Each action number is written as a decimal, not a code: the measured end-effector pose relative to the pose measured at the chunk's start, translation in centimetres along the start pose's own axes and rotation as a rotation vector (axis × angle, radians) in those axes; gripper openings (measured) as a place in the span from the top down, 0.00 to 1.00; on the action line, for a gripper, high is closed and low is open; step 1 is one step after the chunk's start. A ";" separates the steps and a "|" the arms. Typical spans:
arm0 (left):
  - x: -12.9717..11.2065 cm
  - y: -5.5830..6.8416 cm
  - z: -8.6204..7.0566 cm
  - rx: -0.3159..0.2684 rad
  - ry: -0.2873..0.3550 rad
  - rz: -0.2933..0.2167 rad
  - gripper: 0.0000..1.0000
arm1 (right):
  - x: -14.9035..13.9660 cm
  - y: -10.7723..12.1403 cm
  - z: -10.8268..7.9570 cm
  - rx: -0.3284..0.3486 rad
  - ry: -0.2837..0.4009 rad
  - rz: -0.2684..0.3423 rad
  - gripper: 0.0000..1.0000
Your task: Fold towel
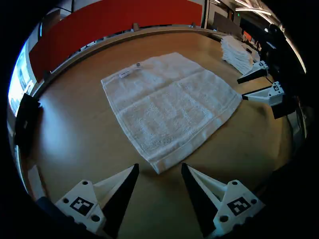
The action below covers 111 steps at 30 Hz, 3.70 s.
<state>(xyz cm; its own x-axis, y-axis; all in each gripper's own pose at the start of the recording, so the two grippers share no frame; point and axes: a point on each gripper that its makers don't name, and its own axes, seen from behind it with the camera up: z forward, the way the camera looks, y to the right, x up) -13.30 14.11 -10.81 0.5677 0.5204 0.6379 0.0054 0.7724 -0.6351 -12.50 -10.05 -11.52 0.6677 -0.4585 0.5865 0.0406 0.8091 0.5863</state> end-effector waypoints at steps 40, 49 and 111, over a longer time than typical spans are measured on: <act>-0.2 0.0 0.2 0.014 -0.030 -0.091 0.72 | -1.9 -0.9 0.7 0.043 -0.047 0.025 0.72; -0.3 -0.4 0.1 0.021 -0.031 -0.104 0.86 | -1.8 -1.0 0.5 0.043 -0.049 0.036 0.86; 5.8 0.8 -11.6 -0.060 0.097 -0.293 0.92 | 9.7 -0.9 -12.0 0.033 0.170 0.052 0.89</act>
<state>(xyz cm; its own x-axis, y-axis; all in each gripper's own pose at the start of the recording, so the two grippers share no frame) -0.50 13.55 -12.69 0.6104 0.2400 0.7549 0.2270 0.8600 -0.4570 2.83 -10.86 -13.05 0.7845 -0.3451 0.5152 -0.0201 0.8163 0.5773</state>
